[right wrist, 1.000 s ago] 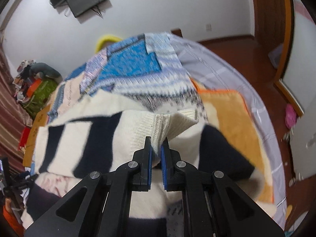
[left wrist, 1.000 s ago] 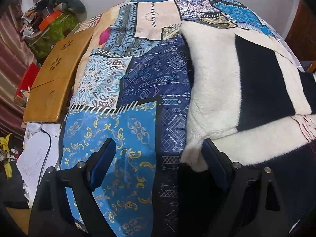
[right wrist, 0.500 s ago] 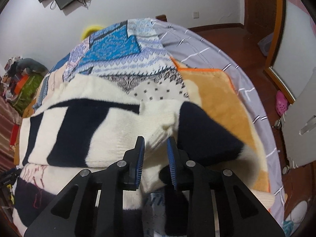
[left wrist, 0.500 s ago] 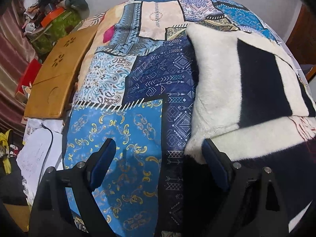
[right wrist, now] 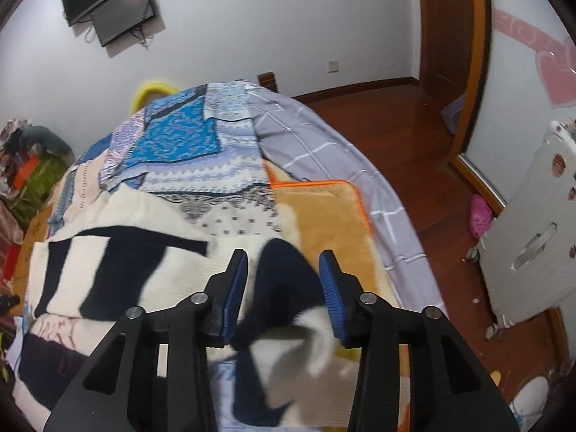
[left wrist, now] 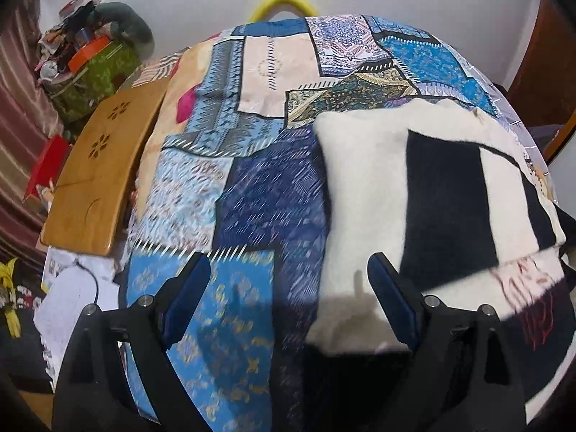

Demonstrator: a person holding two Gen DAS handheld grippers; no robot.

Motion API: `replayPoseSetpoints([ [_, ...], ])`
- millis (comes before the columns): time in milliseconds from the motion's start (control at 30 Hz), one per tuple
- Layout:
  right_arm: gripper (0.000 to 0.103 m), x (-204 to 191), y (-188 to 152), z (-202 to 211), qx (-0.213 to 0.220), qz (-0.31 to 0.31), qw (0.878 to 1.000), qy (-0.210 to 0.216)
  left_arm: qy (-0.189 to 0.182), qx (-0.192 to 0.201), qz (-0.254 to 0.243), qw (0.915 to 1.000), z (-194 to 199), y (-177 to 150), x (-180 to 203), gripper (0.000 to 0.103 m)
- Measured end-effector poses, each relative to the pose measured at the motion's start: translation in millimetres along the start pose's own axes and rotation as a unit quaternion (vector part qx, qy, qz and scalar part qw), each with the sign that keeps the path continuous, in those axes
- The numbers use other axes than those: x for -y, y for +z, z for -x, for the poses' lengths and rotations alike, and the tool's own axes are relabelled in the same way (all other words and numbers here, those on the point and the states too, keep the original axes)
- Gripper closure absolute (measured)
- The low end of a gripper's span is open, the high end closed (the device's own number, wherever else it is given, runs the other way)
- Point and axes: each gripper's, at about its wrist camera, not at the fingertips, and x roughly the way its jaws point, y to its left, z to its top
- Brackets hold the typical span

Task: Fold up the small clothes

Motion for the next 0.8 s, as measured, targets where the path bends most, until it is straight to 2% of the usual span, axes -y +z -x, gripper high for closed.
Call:
replayPoseSetpoints([
  [133, 0.064, 18, -6, -2, -0.014, -0.012, 1.000, -0.011, 0.007, -0.018, 0.012, 0.9997, -28, 19, 7, 0.014],
  [333, 0.057, 46, -23, -11, -0.044, -0.030, 0.998, -0.030, 0.027, -0.040, 0.019, 0.9987, -60, 27, 6, 0.013],
  [467, 0.056, 57, -33, -15, -0.060, -0.050, 0.996, -0.030, 0.046, -0.029, 0.013, 0.9984, -63, 26, 4, 0.007],
  [600, 0.056, 61, -41, -17, -0.065, -0.061, 0.996, -0.025, 0.084, -0.020, 0.018, 0.9961, -64, 30, -2, 0.007],
  [800, 0.056, 57, -51, -26, -0.091, -0.083, 0.992, 0.008, 0.094, -0.018, 0.011, 0.9954, -55, 29, -6, 0.007],
])
